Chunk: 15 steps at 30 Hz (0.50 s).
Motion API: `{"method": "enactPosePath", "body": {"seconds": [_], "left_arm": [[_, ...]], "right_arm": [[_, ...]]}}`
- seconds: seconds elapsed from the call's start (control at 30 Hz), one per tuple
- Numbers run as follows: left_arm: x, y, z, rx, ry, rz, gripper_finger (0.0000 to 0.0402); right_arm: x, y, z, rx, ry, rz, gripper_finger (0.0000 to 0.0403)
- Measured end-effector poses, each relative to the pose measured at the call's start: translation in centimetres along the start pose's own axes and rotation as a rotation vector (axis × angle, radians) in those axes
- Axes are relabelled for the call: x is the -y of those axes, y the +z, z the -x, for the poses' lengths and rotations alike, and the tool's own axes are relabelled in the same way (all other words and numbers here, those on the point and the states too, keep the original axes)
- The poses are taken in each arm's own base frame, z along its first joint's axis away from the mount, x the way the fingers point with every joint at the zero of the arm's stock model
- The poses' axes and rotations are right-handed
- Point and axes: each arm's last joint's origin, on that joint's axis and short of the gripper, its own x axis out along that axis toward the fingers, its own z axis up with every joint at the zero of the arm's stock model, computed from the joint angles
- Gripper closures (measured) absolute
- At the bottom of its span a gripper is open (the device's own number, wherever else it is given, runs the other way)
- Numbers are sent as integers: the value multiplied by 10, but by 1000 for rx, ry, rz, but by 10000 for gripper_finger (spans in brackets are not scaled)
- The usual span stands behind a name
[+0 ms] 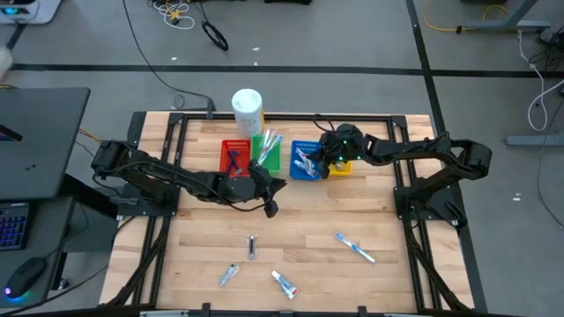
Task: Pick & Place Travel size toiletries
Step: Put the white toothpaste into the blue bin
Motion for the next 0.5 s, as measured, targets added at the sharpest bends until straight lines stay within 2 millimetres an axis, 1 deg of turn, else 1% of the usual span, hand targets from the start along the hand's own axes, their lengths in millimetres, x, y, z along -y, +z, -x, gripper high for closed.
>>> {"method": "enactPosePath", "body": {"seconds": [0.1,0.33,0.5], "left_arm": [[0,0,0,0,0,1,355],[0,0,0,2,0,3,355],[0,0,0,3,0,4,354]], "right_arm": [[-1,4,0,44,7,10,388],[-1,4,-1,47,13,-6,388],[-4,5,-2,52,44,20,388]]}}
